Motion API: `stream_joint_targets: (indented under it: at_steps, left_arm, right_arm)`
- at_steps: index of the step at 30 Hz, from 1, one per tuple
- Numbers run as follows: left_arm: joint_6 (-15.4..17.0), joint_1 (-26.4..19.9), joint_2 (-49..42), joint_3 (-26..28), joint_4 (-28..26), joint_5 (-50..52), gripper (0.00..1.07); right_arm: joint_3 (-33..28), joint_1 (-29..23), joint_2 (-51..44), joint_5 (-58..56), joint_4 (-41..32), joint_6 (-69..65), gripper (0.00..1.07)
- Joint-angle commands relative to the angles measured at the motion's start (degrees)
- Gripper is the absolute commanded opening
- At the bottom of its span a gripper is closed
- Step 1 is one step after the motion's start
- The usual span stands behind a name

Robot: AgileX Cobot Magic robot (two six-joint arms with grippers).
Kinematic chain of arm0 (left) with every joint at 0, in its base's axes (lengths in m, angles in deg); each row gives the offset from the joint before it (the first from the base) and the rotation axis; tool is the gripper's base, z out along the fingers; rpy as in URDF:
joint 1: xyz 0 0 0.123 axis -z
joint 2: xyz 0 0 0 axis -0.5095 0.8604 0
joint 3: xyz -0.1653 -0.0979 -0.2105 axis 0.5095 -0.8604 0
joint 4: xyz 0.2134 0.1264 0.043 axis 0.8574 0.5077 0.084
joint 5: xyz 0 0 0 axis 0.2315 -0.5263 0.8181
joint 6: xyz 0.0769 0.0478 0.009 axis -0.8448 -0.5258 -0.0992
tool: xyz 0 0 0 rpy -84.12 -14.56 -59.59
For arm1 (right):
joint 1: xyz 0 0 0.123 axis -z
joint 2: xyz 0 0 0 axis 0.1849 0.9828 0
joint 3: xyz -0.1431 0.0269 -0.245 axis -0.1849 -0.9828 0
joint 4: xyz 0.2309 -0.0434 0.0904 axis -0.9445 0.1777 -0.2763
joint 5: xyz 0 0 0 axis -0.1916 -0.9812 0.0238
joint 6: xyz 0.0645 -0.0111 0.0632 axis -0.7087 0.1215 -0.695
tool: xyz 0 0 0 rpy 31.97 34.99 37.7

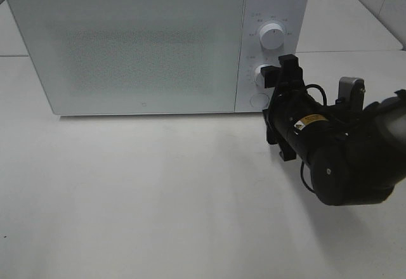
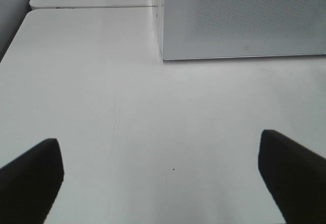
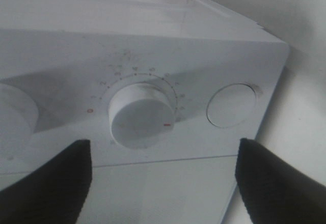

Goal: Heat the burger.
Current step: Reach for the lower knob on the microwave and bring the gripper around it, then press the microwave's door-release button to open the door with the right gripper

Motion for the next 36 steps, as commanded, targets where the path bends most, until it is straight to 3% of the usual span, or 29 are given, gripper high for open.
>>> stream_joint_targets:
  at_steps: [1,7,16,28,36]
  left_arm:
    - [0.23,-0.17,-1.49,-0.17,-0.40,0.40,0.98]
    - [0.23,-0.17,-1.49,-0.17,-0.40,0.40,0.98]
    - [0.23,-0.17,-1.49,-0.17,-0.40,0.40,0.98]
    - [0.23,-0.17,-1.49,-0.17,-0.40,0.40,0.98]
    - [0.23,-0.17,-1.49,-0.17,-0.40,0.40,0.98]
  right_arm:
    - [-3.90,0.23,-4.35,-1.89,4.98,1.03,0.75]
    - [-7.05,0.23,-9.05,-7.39,7.16,4.93,0.75]
    - [-6.47,0.46,-17.88,-30.02,8.88,24.18,0.75]
    - [8.42,0.46,-20.45,-64.17,8.88,58.16,0.75]
    - [14.84,0.46,-20.45,-78.32,13.75,66.23,0.75]
